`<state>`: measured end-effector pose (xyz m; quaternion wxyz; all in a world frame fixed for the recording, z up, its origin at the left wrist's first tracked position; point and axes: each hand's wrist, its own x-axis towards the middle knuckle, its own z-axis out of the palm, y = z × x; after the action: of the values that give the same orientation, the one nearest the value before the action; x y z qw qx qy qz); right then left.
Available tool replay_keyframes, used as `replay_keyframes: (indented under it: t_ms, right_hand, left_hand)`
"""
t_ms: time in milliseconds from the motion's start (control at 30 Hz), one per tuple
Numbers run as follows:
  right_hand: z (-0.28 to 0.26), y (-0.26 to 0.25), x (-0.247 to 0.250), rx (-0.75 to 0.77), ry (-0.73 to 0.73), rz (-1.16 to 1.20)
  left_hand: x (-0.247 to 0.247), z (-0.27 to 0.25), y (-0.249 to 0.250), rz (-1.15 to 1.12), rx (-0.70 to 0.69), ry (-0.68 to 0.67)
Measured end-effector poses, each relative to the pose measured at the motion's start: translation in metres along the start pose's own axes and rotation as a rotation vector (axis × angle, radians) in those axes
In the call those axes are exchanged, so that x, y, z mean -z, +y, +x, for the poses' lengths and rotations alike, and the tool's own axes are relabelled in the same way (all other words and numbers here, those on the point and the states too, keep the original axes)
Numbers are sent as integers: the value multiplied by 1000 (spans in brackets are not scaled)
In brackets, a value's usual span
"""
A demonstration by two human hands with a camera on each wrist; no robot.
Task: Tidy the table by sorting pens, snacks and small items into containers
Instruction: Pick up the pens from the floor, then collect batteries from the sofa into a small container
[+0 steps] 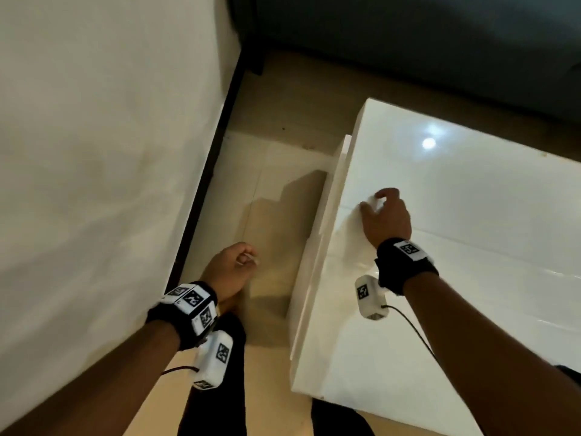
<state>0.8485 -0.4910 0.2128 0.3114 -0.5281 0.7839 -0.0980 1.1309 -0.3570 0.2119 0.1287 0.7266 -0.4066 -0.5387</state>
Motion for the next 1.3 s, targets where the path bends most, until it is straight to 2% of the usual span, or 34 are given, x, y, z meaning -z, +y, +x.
replay_keyframes:
  t_ms: [133, 267, 467, 600, 767, 833, 933, 1000, 1100, 1300]
  right_hand:
    - [21, -21, -9, -96, 73, -107]
    - [20, -32, -19, -84, 133, -225]
    - [32, -41, -3, -242, 84, -110]
    - [46, -54, 9, -295, 37, -94]
    - [57, -64, 21, -409, -116, -83]
    - [63, -61, 29, -484, -256, -69]
    - [100, -68, 47, -571, -482, 21]
    - [129, -85, 61, -509, -520, 32]
    - [201, -124, 78, -304, -450, 33]
    - [381, -248, 135, 22, -49, 179]
  left_hand:
    - [19, 42, 38, 14, -60, -77]
    - [57, 72, 72, 17, -108, -93]
    - [96, 119, 108, 84, -92, -103]
    - [109, 162, 159, 143, -106, -152]
    - [121, 235, 253, 180, -168, -168]
    - [123, 266, 292, 169, -192, -153]
    - [120, 325, 368, 159, -273, -139]
    - [121, 358, 414, 163, -350, -106]
    - [131, 412, 485, 224, -468, -3]
    - [164, 489, 577, 454, -543, 101]
